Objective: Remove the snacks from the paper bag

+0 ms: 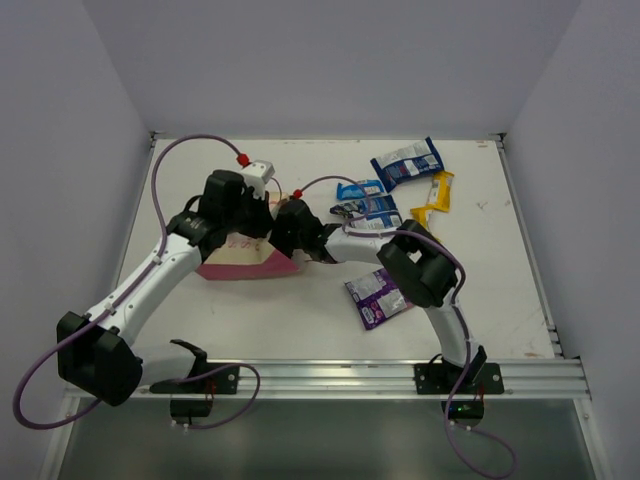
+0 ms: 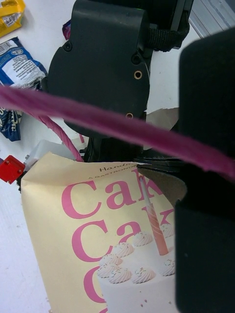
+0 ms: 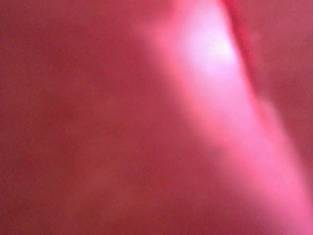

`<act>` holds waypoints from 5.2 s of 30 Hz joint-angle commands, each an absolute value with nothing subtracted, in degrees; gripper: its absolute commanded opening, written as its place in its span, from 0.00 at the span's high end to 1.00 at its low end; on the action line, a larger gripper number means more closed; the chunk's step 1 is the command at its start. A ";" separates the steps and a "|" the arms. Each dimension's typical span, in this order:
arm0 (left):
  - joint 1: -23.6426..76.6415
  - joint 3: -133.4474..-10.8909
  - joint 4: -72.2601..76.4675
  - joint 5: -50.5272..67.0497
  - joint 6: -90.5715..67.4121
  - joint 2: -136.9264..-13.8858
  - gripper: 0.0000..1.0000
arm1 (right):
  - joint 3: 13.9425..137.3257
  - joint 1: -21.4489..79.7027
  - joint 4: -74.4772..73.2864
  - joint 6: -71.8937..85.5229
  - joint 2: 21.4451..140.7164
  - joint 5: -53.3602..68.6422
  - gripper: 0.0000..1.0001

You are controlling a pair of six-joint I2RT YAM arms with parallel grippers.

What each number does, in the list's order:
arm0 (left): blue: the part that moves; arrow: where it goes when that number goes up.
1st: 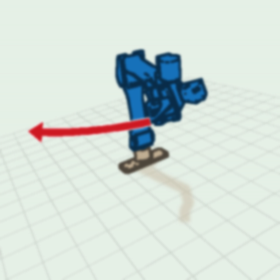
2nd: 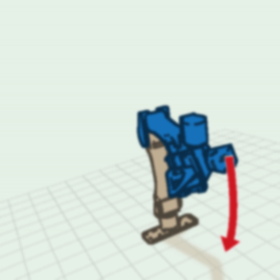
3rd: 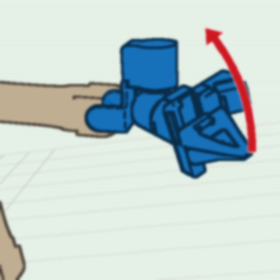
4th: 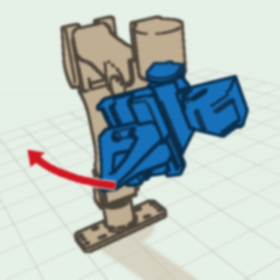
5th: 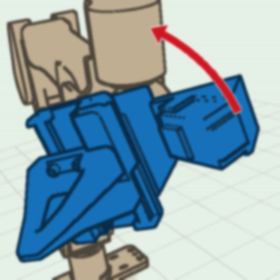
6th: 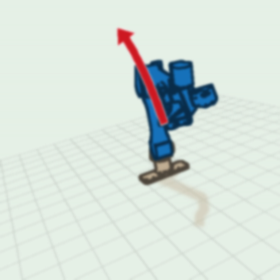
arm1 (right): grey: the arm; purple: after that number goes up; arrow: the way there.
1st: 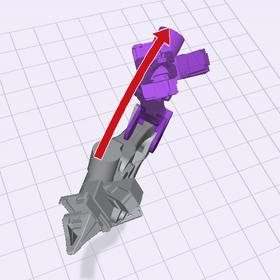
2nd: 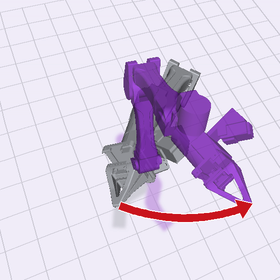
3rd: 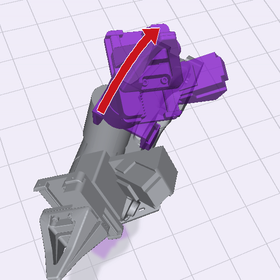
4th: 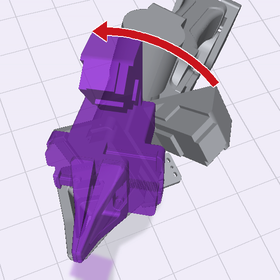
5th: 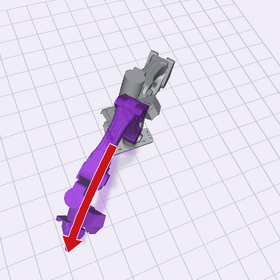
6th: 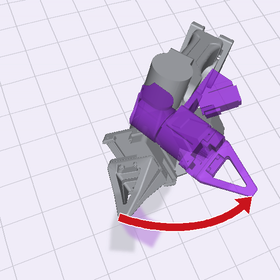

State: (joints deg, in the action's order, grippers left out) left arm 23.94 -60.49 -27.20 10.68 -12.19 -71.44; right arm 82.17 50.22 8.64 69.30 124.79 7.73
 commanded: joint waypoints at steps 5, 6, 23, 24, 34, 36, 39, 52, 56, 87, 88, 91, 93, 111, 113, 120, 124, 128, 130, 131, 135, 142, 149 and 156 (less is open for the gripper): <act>24.70 -60.56 -25.22 5.48 -13.10 -69.61 1.00 | 77.36 48.79 8.88 66.19 118.22 9.05 1.00; 24.52 -60.64 -26.18 4.32 -13.01 -69.87 1.00 | 76.30 48.43 8.44 65.66 117.08 9.40 1.00; 22.68 -58.98 -28.04 -5.87 -8.44 -70.75 1.00 | 55.91 32.09 0.18 46.59 83.07 14.05 1.00; 22.50 -59.06 -28.30 -6.67 -8.18 -71.01 1.00 | 56.16 31.12 -1.83 45.54 81.66 14.76 1.00; 19.34 -62.14 -29.62 -13.88 -4.75 -72.07 1.00 | 55.92 27.60 -8.79 40.16 87.18 22.24 0.98; 19.34 -62.66 -30.06 -14.15 -3.96 -71.63 1.00 | 54.50 27.77 -9.05 39.64 86.40 18.73 0.68; 19.34 -62.84 -30.24 -10.91 -2.46 -69.45 1.00 | 54.05 29.34 -8.88 35.35 82.80 12.76 0.41; 19.42 -65.48 -37.26 4.40 1.67 -63.37 1.00 | 60.36 48.16 17.84 12.13 86.12 9.15 0.33; 19.42 -65.22 -38.76 4.13 1.93 -61.53 1.00 | 61.87 49.48 20.91 10.72 88.94 10.63 0.30; 19.42 -67.32 -40.61 15.91 0.97 -58.45 1.00 | 82.27 57.39 27.16 7.64 121.82 1.76 0.55; 19.42 -67.15 -40.61 15.82 0.97 -58.36 1.00 | 81.66 57.48 27.59 7.82 121.56 1.67 0.70; 19.42 -66.54 -39.99 13.98 0.97 -57.75 1.00 | 78.67 57.31 29.35 8.35 120.06 0.09 1.00; 19.42 -65.83 -39.99 12.23 0.97 -57.74 1.00 | 76.04 57.31 30.06 8.44 117.69 -1.66 1.00; 19.34 -57.66 -31.99 -6.67 -2.20 -62.40 1.00 | 64.25 56.87 9.86 7.47 82.99 6.41 1.00; 19.34 -57.74 -31.73 -7.56 -1.85 -62.58 1.00 | 64.77 55.65 5.03 8.26 78.15 6.85 1.00; 19.34 -57.57 -32.69 -11.59 -2.28 -61.88 1.00 | 77.23 46.33 -7.99 11.42 73.65 6.41 1.00; 19.34 -57.74 -33.66 -12.22 -3.07 -60.82 1.00 | 84.00 40.26 -11.06 13.62 77.94 6.33 1.00; 19.34 -59.23 -33.93 -7.75 -3.60 -59.42 1.00 | 90.34 36.83 -11.60 14.06 87.43 7.73 1.00; 19.42 -60.11 -33.40 -3.62 -3.60 -57.93 1.00 | 93.16 36.65 -10.56 13.80 93.93 7.74 1.00; 19.34 -60.55 -33.31 -2.65 -3.60 -57.40 1.00 | 93.77 36.56 -9.94 14.41 95.96 7.04 1.00; 19.34 -64.15 -35.06 -0.26 -4.74 -55.73 1.00 | 99.21 36.30 -9.14 17.48 106.15 4.76 0.96; 19.34 -70.57 -36.82 -0.26 -9.49 -55.72 1.00 | 97.83 36.21 -7.82 20.13 110.75 -2.52 0.37; 16.80 -74.88 -37.53 -1.32 -15.46 -59.76 1.00 | 87.29 35.86 -8.70 17.24 97.58 -8.26 0.11; 6.86 -70.49 -31.04 16.40 -19.77 -62.23 1.00 | 73.93 35.77 -14.50 15.21 80.44 -10.02 0.01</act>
